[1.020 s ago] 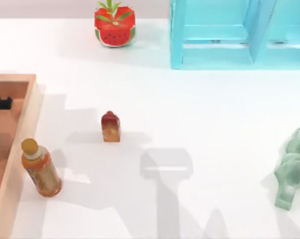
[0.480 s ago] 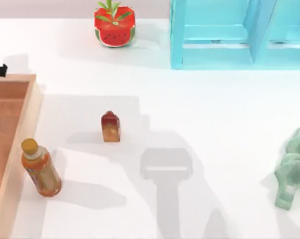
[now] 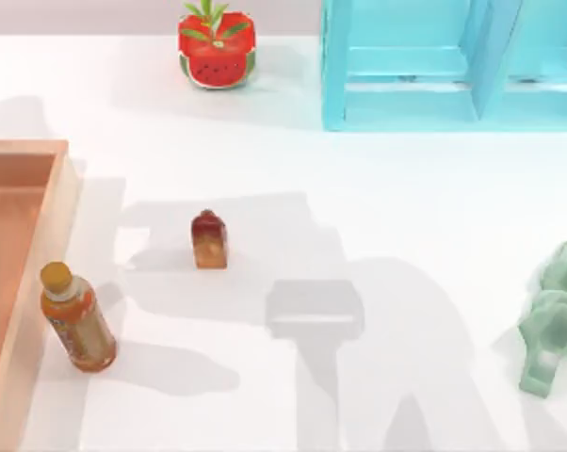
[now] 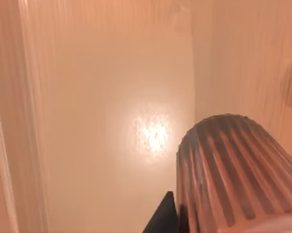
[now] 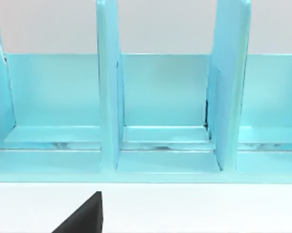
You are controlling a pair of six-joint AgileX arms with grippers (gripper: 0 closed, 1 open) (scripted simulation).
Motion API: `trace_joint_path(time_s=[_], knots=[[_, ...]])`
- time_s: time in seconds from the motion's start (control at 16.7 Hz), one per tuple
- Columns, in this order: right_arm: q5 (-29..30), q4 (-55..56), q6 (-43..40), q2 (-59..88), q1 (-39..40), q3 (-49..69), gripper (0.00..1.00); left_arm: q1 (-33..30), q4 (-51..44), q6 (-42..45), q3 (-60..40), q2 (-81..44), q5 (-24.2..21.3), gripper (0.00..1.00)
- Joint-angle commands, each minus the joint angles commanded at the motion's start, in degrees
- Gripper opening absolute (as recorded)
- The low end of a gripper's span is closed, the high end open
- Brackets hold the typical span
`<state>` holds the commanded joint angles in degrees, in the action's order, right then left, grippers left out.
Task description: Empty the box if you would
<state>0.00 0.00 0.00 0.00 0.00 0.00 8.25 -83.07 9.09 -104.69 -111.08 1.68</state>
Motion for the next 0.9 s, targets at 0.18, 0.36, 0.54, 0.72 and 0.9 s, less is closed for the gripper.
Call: trace_joint_path(time_s=[0.18, 0.36, 0.54, 0.72, 0.9], knots=[[0.00, 0.00, 0.00, 0.00, 0.00, 0.00, 1.00, -0.38, -2.24, 0.29, -0.40, 1.10, -1.85, 0.00], [0.00, 0.00, 0.00, 0.00, 0.00, 0.00, 1.00, -0.28, -2.11, 0.38, -0.20, 0.77, -1.74, 0.00], [0.00, 0.00, 0.00, 0.00, 0.00, 0.00, 1.00, -1.10, -0.36, -1.60, 0.23, 1.58, -1.32, 0.00], [0.00, 0.00, 0.00, 0.00, 0.00, 0.00, 1.00, -5.70, 4.58, -8.85, 2.31, 3.56, 0.53, 0.00], [0.00, 0.00, 0.00, 0.00, 0.00, 0.00, 1.00, -14.94, 10.22, -19.43, 6.36, 5.68, 3.06, 0.00]])
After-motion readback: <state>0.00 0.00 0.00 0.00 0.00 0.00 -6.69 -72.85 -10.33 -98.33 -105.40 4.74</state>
